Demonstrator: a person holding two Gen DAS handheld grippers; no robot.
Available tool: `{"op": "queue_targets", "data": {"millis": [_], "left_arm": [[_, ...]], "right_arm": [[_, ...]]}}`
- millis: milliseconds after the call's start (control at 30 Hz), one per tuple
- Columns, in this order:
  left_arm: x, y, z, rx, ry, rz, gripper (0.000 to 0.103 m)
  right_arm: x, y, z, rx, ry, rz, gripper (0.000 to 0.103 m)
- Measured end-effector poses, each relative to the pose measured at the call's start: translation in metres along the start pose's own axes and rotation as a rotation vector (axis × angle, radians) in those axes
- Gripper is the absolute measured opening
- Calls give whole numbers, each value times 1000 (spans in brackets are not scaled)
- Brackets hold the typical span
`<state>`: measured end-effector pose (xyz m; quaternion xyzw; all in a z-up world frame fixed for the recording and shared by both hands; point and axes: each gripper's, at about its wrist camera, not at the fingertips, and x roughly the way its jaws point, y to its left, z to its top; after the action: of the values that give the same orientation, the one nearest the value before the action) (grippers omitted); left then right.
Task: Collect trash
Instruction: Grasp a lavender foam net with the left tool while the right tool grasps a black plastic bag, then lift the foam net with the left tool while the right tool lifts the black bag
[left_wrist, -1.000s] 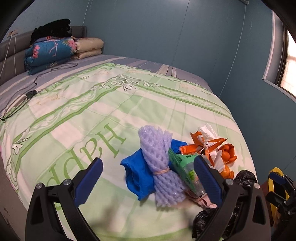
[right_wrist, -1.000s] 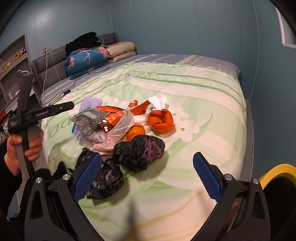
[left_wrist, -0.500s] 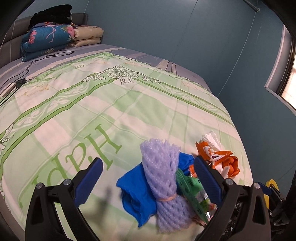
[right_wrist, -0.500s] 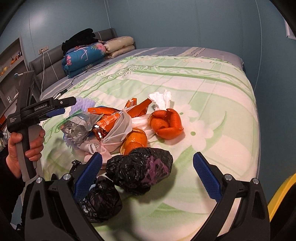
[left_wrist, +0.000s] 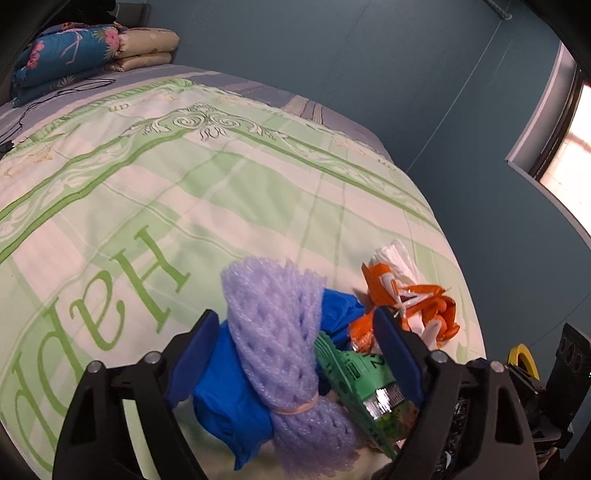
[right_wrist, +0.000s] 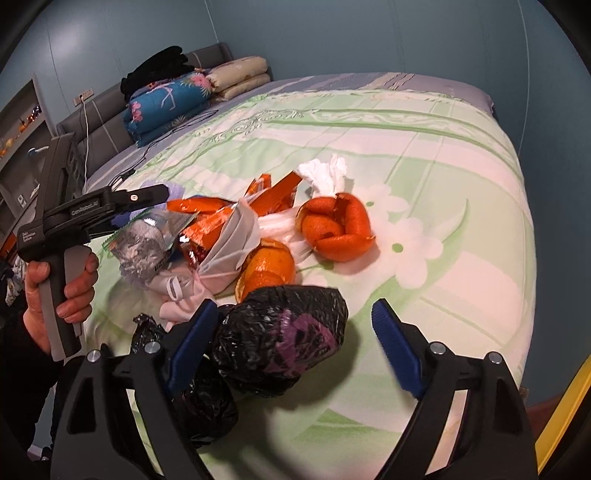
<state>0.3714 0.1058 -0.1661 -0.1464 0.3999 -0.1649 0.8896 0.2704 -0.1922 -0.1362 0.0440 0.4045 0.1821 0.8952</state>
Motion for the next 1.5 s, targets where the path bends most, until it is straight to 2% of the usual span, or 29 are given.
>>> {"op": "queue_targets", "data": {"millis": [67, 100, 167, 267, 333, 567, 633, 800, 1000, 1200, 1433, 1500], "left_arm": [[4, -2, -3, 22, 23, 14, 64], [5, -2, -4, 19, 27, 12, 61], [4, 2, -4, -2, 36, -7, 48], [1, 5, -5, -25, 39, -10, 34], [0, 5, -6, -19, 38, -1, 31], [-7, 9, -4, -59, 22, 0, 31], [-9, 5, -5, -40, 18, 20, 28], [-21, 5, -7, -45, -1, 16, 22], [-40, 9, -10, -51, -15, 8, 22], [-51, 22, -26, -77, 8, 27, 22], [-65, 57, -38, -178, 10, 18, 24], [-69, 65, -39, -199, -1, 17, 29]], "right_arm": [[0, 1, -2, 2, 7, 8, 76], [0, 1, -2, 4, 6, 11, 75], [0, 0, -1, 7, 9, 20, 69], [1, 3, -2, 6, 27, 39, 60], [1, 5, -2, -1, 29, 40, 59], [-2, 7, -4, -3, 27, 35, 54], [-4, 7, -4, -4, 27, 30, 53], [-12, 8, -5, -15, 18, 14, 49], [-15, 9, -6, -24, 24, 10, 50], [-15, 10, -10, -33, 35, 8, 53], [-16, 7, -10, -15, 43, 14, 55], [-17, 7, -11, -15, 44, 14, 56]]}}
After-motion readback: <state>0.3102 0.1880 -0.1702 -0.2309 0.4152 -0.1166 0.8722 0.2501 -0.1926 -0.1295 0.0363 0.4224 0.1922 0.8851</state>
